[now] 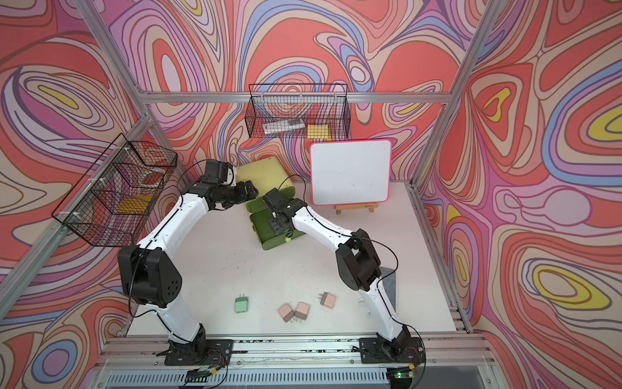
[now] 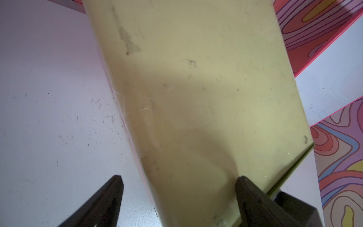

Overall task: Place the plugs into the drawer by color
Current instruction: Place the plug in the drawer.

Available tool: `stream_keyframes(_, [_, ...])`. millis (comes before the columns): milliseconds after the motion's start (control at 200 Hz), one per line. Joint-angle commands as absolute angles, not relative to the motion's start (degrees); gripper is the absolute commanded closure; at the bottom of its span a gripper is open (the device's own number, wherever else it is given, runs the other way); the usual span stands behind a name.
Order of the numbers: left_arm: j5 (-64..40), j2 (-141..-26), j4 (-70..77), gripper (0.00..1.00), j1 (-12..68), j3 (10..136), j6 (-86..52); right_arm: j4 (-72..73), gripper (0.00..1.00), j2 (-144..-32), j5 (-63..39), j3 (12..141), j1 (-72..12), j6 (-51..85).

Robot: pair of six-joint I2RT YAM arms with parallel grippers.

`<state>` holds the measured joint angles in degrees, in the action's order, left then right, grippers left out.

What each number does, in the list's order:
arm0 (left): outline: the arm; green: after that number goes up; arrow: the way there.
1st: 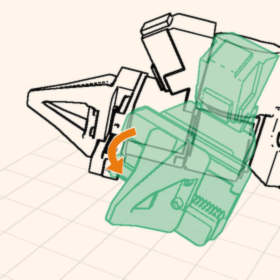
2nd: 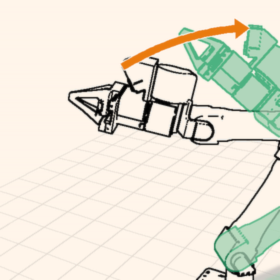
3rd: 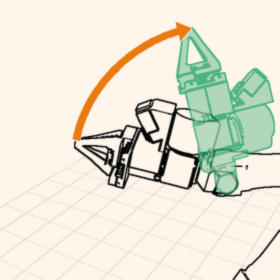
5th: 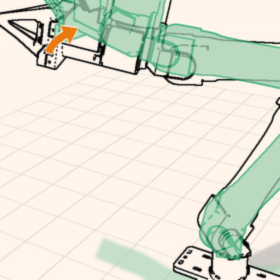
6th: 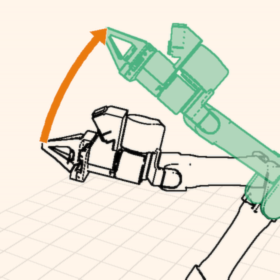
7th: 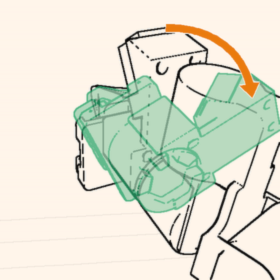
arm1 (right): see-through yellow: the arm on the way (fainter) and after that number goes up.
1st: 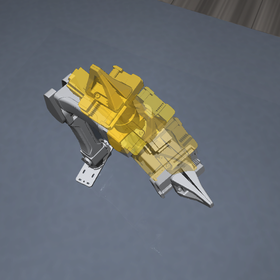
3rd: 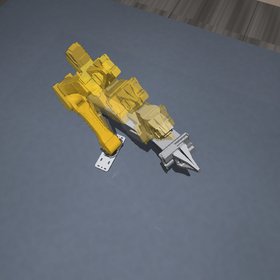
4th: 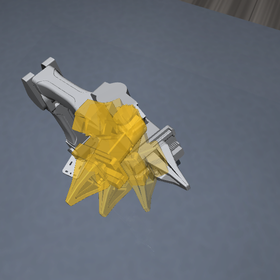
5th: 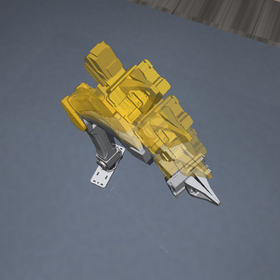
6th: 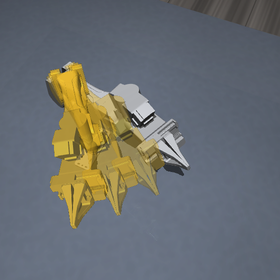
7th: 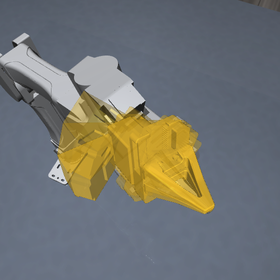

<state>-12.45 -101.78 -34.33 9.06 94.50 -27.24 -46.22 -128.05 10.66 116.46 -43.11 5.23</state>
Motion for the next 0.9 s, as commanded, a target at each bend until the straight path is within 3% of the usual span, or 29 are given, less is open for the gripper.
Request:
stream_keyframes(0, [-10.2,-104.0,-39.5,0.11,9.1,93.2,-26.3,-46.9,0.38,-124.4,9.7,117.1,-42.8,5.3])
stream_keyframes(215, [-9.5,-103.6,-39.3,0.11,9.1,92.8,-26.1,-38.0,0.37,-112.5,2.9,104.1,-44.9,5.6])
stream_keyframes(471, [-9.0,-104.4,-39.4,0.11,9.1,92.9,-26.1,-26.3,0.37,-104.3,6.2,86.4,-57.7,3.7])
stream_keyframes(666, [-8.3,-104.2,-39.6,0.11,9.1,92.8,-25.7,-15.4,0.38,-105.9,9.4,77.7,-69.3,0.2])
stream_keyframes(896, [-8.0,-104.3,-39.9,0.11,9.1,93.1,-25.6,-13.7,0.34,-112.9,7.7,77.7,-74.2,0.9])
